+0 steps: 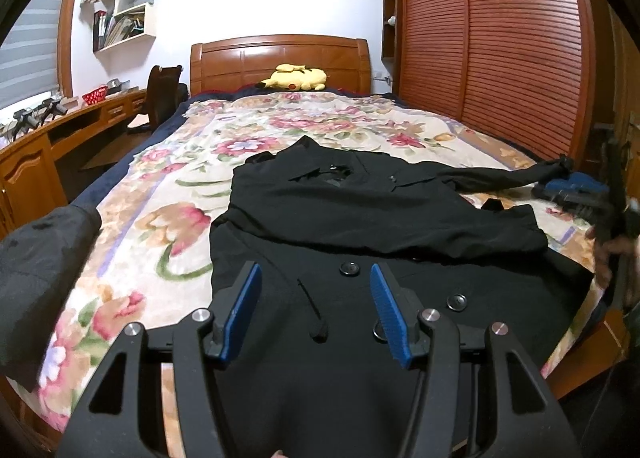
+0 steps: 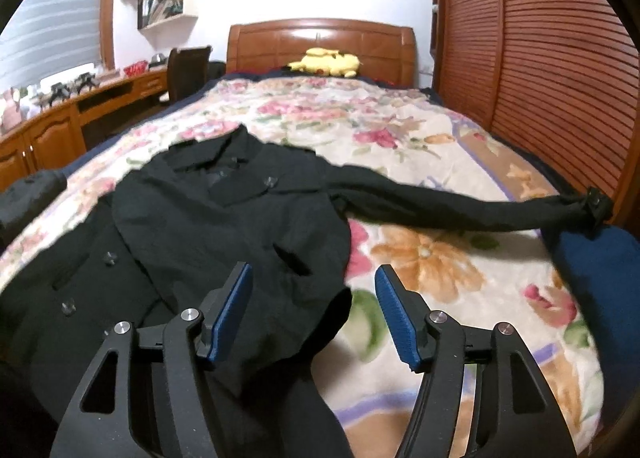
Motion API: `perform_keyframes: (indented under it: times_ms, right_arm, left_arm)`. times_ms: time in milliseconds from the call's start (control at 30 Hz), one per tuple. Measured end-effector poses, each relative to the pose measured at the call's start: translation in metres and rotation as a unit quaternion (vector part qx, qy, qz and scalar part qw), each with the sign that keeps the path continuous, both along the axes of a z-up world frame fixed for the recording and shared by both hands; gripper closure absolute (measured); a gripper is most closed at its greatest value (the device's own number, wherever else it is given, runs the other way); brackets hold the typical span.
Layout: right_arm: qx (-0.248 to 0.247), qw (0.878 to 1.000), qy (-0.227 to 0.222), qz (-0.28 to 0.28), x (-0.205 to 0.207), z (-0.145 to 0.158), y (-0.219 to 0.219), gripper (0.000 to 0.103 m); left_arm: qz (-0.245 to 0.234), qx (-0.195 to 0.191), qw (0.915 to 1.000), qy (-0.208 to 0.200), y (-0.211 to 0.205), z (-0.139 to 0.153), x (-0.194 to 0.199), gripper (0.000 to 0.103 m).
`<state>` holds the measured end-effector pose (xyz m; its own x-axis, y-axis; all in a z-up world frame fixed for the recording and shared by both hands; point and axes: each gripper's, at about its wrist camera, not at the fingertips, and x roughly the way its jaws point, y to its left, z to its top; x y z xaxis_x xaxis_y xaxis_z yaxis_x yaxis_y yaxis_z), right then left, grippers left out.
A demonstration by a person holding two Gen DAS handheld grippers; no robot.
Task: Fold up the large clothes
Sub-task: 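Move the right tool to the cuff of the other sleeve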
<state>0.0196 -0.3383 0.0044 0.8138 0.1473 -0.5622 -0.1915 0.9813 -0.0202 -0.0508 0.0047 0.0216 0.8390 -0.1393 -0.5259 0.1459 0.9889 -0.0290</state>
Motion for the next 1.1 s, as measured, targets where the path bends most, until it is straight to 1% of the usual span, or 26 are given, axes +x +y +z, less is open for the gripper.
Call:
perform_keyframes:
  times_ms: [67,133,333,467,600,700,833,967,1100]
  right_arm:
    - [0.020,1.000,-0.005,0.000,0.000,0.011,-0.006,0.038]
    - [0.024,1.000,-0.015,-0.002,-0.001,0.021,-0.011,0.038]
    - [0.007,1.000,-0.026,-0.011,0.006,0.039,-0.025,0.038]
    - [-0.006,0.999,-0.029,-0.022,0.024,0.045,-0.038,0.038]
    - [-0.019,0.999,-0.022,-0.042,0.049,0.038,-0.056,0.027]
    - [-0.022,0.998,-0.011,-0.057,0.066,0.030,-0.072,0.024]
    - [-0.027,0.997,0.000,-0.078,0.088,0.019,-0.094,0.023]
    - [-0.042,0.994,0.014,-0.096,0.106,0.007,-0.115,0.024]
    - [-0.047,0.992,0.025,-0.116,0.120,0.003,-0.137,0.024]
  left_arm:
    - [-0.003,-0.004,1.0000,0.004,0.000,-0.001,0.005,0.047]
    - [-0.011,-0.012,0.9998,0.007,0.001,0.000,0.010,0.047]
    - [-0.022,-0.003,0.9998,-0.001,-0.006,0.010,0.027,0.047]
    - [-0.031,-0.007,0.9995,-0.004,-0.013,0.013,0.045,0.047]
    - [-0.044,-0.008,0.9990,-0.001,-0.026,0.008,0.070,0.047]
    - [-0.053,-0.007,0.9986,-0.001,-0.035,0.004,0.085,0.047]
    - [-0.067,-0.004,0.9978,0.005,-0.047,-0.005,0.104,0.047]
    - [-0.077,-0.002,0.9969,0.010,-0.057,-0.014,0.116,0.047]
    - [-0.092,0.000,0.9956,0.018,-0.067,-0.025,0.123,0.047]
